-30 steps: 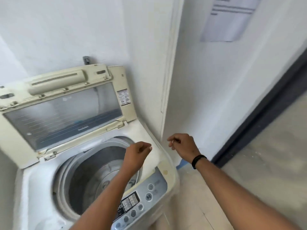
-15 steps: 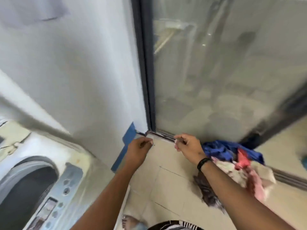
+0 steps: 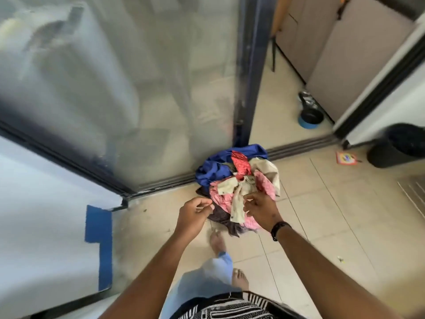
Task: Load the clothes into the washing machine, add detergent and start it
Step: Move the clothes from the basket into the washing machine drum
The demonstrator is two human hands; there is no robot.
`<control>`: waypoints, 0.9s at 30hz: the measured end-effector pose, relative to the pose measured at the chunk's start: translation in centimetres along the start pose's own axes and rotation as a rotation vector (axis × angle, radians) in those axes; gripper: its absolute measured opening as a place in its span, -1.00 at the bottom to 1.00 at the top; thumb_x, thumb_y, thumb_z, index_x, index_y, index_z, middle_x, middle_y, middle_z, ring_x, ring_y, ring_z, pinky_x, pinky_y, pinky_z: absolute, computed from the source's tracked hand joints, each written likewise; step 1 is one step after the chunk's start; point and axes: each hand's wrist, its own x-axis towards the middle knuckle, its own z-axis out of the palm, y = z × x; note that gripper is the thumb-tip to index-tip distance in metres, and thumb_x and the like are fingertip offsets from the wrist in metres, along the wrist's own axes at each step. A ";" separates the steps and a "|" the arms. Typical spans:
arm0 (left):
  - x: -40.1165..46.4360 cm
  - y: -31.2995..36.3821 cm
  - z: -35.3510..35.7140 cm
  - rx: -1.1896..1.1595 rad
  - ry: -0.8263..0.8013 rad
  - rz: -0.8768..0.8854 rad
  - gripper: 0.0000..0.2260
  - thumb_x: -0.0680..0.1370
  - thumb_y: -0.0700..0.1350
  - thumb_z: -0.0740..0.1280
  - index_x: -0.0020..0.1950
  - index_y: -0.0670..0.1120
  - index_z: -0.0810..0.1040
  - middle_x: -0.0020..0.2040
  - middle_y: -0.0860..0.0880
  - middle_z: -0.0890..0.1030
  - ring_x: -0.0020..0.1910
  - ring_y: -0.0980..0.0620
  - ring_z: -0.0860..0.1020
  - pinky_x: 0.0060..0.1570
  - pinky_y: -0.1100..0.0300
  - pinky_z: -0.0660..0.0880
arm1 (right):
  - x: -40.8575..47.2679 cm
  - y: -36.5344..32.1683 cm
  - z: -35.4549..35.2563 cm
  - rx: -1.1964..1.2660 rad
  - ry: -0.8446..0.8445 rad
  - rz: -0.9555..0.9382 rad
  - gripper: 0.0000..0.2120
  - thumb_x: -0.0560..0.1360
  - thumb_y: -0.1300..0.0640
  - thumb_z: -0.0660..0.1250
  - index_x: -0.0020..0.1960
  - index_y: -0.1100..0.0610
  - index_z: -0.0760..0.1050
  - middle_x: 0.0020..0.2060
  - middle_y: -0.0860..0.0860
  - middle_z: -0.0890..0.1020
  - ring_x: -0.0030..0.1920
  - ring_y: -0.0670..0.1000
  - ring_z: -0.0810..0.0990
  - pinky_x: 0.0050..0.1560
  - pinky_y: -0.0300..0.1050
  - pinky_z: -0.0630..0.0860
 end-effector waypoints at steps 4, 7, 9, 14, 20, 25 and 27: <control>5.6 0.7 3.5 0.117 -0.167 -0.012 -0.91 0.52 -0.15 0.44 -0.01 -0.01 0.69 -0.10 0.10 0.70 -0.09 0.21 0.62 -0.13 0.44 0.45 | 1.7 0.8 -3.0 -0.027 0.083 0.146 -0.83 0.41 0.24 0.37 -0.15 -0.02 0.63 -0.23 0.10 0.71 -0.25 0.10 0.66 -0.08 0.19 0.64; 9.5 0.7 5.8 0.227 -0.288 -0.029 -0.92 0.52 -0.14 0.44 -0.01 -0.05 0.69 -0.11 0.09 0.68 -0.07 0.13 0.62 -0.03 0.28 0.47 | 3.9 1.1 -4.7 -0.068 0.142 0.210 -0.73 0.37 0.17 0.33 -0.28 -0.22 0.60 -0.20 0.04 0.71 -0.14 0.17 0.68 -0.05 0.09 0.64; 12.1 0.3 7.1 0.291 -0.362 -0.061 -0.91 0.51 -0.13 0.44 0.00 -0.06 0.68 -0.11 0.09 0.67 -0.04 0.10 0.63 -0.03 0.28 0.46 | 5.8 1.5 -5.2 -0.060 0.155 0.259 -0.69 0.42 0.22 0.34 -0.28 -0.20 0.60 -0.17 0.01 0.68 -0.08 0.18 0.67 0.00 0.05 0.63; 17.5 -1.8 10.0 0.416 -0.512 -0.151 -0.85 0.49 -0.06 0.47 -0.01 -0.11 0.69 -0.05 -0.02 0.72 -0.01 0.01 0.65 0.04 0.14 0.53 | 10.2 3.1 -5.1 0.023 0.162 0.388 -0.87 0.33 0.03 0.34 -0.19 -0.19 0.60 -0.08 0.09 0.73 -0.04 0.21 0.68 0.06 0.13 0.62; 22.8 -4.2 13.6 0.467 -0.555 -0.280 -0.77 0.46 -0.04 0.42 -0.27 -0.18 0.53 -0.32 -0.08 0.55 -0.23 -0.08 0.53 -0.28 0.12 0.33 | 16.6 7.1 -1.7 -0.105 0.076 0.423 -0.71 0.47 0.08 0.32 0.19 -0.05 0.59 0.11 0.05 0.69 0.13 0.14 0.64 0.15 -0.03 0.55; 27.8 -8.5 18.8 0.409 -0.519 -0.420 -0.72 0.54 0.02 0.43 0.14 -0.15 0.65 0.07 -0.09 0.68 0.08 -0.09 0.62 -0.04 0.18 0.44 | 23.1 11.4 1.1 -0.293 -0.030 0.356 -0.55 0.52 0.04 0.29 0.40 0.06 0.40 0.25 0.07 0.60 0.24 0.15 0.57 0.16 0.01 0.54; 28.9 -10.9 20.7 0.408 -0.507 -0.477 -0.61 0.54 0.03 0.43 0.29 -0.16 0.58 0.20 -0.08 0.63 0.19 -0.10 0.59 0.04 0.18 0.45 | 25.8 12.9 1.7 -0.404 -0.066 0.299 -0.56 0.55 0.04 0.29 0.41 0.08 0.37 0.25 0.11 0.59 0.23 0.18 0.58 0.12 0.03 0.57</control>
